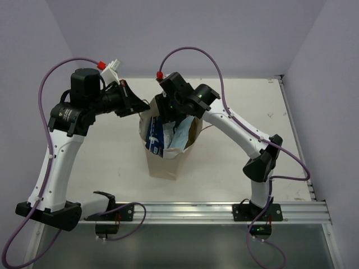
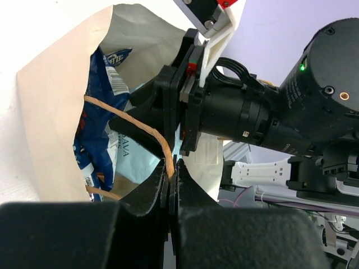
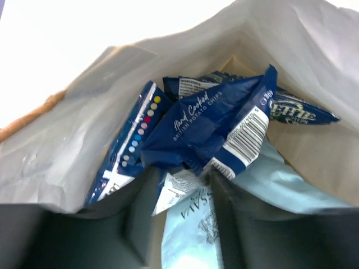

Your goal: Take the snacks out of the paper bag

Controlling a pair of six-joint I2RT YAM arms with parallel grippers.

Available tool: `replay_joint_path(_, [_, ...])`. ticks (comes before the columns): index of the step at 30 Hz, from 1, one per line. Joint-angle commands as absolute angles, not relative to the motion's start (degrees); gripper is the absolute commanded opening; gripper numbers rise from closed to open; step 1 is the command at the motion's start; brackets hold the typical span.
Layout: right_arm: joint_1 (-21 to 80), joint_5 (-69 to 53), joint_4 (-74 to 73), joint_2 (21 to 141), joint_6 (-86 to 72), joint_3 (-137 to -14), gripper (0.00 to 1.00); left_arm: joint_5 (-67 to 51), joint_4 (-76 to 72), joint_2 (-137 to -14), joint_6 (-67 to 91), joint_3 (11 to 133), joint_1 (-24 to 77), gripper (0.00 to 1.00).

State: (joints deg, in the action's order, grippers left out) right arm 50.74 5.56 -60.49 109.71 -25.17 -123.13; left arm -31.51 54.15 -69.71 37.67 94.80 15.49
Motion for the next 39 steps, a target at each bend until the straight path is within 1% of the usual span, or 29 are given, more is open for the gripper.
replay_joint_path(1, [50.89,6.15,-57.66,110.92,-23.29,-126.12,0.4,-33.05,53.79,-67.85,37.26,94.4,15.21,0.0])
replay_joint_path(2, [50.89,6.07,-57.4,111.09,-22.86,-125.95,0.36,-33.05,53.79,-67.68,37.35,94.22,15.21,0.0])
replay_joint_path(4, [50.89,6.06,-56.69,111.62,-21.71,-125.86,0.31,-32.96,53.79,-67.41,37.44,93.96,15.21,0.0])
replay_joint_path(5, [50.89,6.06,-56.6,111.8,-21.27,-125.95,0.25,-33.05,53.88,-67.24,37.53,93.78,15.21,0.0])
replay_joint_path(6, [50.89,6.06,-56.6,112.23,-20.75,-126.03,0.09,-32.87,53.88,-66.98,37.53,93.69,15.21,0.0])
replay_joint_path(7, [50.89,6.33,-56.95,112.5,-20.57,-126.47,0.02,-32.7,53.96,-66.89,37.62,93.43,15.21,0.0])
replay_joint_path(8, [50.89,6.5,-57.39,112.85,-20.48,-127.34,0.0,-32.52,53.96,-66.71,37.79,93.34,15.21,0.0])
replay_joint_path(16, [51.68,7.21,-59.76,107.94,-21.35,-129.28,0.0,-28.83,54.93,-66.01,39.99,91.76,15.21,0.0])
replay_joint_path(19, [51.77,4.93,-60.9,104.86,-22.32,-132.0,0.0,-27.34,55.55,-66.01,40.34,91.32,15.21,0.0])
replay_joint_path(23, [51.77,1.5,-63.01,102.22,-22.85,-139.03,0.0,-25.67,55.98,-66.09,41.13,90.88,15.21,0.0])
replay_joint_path(27, [51.77,1.93,-60.21,97.84,-22.77,-140.54,0.0,-23.38,56.16,-65.74,41.75,90.44,15.21,0.0])
replay_joint_path(30, [51.68,7.1,-56.09,93.63,-21.19,-140.01,0.0,-23.73,55.64,-64.96,42.63,88.6,15.21,0.0])
replay_joint_path(33, [51.68,17.09,-47.5,88.88,-17.25,-136.68,0.0,-24.17,54.93,-64.25,42.63,86.41,15.21,0.0])
replay_joint_path(35, [51.68,21.51,-43.96,87.11,-14.52,-135.97,0.0,-25.13,55.28,-64.42,42.8,85.96,15.29,0.0])
replay_joint_path(37, [51.68,26.25,-38.1,85.35,-9.08,-135.09,0.0,-26.1,55.02,-64.42,42.8,85.52,15.21,0.0])
replay_joint_path(38, [51.51,31.67,-36.06,85.17,-6.88,-135.09,0.0,-26.19,55.11,-64.51,42.37,85.52,15.21,0.0])
replay_joint_path(39, [51.33,34.51,-34.38,85.25,-2.16,-135.35,0.0,-26.37,55.28,-64.95,42.1,85.69,15.21,0.0])
